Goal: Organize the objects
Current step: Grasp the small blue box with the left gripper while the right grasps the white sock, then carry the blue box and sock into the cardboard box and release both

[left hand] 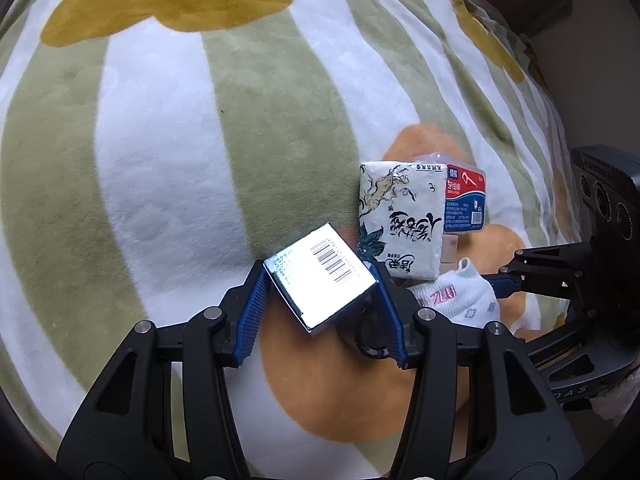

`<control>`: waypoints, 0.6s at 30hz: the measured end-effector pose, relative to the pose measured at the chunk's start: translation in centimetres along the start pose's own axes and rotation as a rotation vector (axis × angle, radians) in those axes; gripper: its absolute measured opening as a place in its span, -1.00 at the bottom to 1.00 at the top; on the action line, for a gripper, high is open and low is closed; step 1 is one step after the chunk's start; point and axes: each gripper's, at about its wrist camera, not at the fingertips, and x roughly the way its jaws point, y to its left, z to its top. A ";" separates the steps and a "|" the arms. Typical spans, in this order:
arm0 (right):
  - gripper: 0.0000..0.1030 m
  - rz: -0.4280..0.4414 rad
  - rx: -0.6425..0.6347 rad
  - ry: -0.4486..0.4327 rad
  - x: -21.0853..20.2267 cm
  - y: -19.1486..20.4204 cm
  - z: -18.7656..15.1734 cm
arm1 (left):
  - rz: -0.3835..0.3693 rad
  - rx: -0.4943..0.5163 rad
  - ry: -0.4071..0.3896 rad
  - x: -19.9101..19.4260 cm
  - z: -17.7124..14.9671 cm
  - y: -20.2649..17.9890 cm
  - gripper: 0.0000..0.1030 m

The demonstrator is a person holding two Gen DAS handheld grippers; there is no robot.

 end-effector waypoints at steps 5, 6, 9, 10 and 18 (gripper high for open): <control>-0.12 0.002 -0.003 -0.009 -0.7 0.2 -1.6 | 0.010 -0.014 -0.016 -1.3 -0.2 0.2 -0.08; -0.12 -0.001 -0.002 -0.009 -0.9 0.2 -1.9 | 0.012 -0.018 -0.019 -1.6 -0.3 0.2 -0.08; -0.12 -0.003 0.001 -0.015 -1.4 0.3 -3.0 | 0.017 -0.026 -0.034 -2.5 -0.5 0.2 -0.08; -0.13 -0.003 0.000 -0.017 -1.6 0.3 -3.4 | 0.018 -0.028 -0.040 -2.8 -0.6 0.1 -0.08; -0.13 -0.003 -0.022 -0.054 -4.2 1.2 -6.6 | 0.026 -0.059 -0.114 -6.9 -1.4 -0.7 -0.08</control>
